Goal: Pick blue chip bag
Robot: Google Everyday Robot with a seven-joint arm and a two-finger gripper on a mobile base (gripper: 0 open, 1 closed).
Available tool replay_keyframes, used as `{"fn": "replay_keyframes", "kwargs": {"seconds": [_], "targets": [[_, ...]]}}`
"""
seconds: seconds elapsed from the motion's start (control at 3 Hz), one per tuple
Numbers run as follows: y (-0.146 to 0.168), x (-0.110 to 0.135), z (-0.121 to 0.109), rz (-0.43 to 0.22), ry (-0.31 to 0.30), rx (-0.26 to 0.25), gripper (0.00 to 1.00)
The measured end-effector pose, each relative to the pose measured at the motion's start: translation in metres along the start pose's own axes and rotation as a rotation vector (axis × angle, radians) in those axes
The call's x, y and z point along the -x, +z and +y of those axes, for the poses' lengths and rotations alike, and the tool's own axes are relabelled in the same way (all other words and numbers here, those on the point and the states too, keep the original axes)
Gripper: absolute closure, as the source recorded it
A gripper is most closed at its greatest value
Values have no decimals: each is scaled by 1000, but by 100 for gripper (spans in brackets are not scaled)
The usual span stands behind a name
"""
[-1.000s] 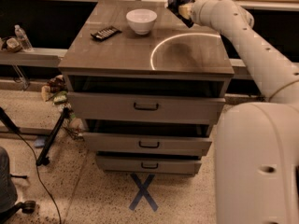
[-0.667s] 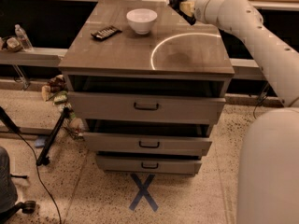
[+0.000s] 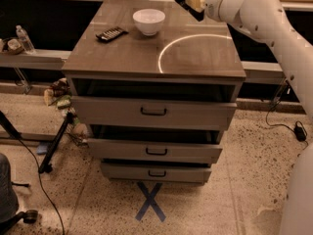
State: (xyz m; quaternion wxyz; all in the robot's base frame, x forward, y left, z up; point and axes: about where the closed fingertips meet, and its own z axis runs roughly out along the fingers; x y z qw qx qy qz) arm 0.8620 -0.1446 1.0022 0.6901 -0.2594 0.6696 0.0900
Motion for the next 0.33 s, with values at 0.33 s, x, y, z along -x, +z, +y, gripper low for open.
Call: {"fn": "replay_keyframes", "kwargs": {"seconds": [0.33], "targets": [[0,0,0,0,0,0,100]]}}
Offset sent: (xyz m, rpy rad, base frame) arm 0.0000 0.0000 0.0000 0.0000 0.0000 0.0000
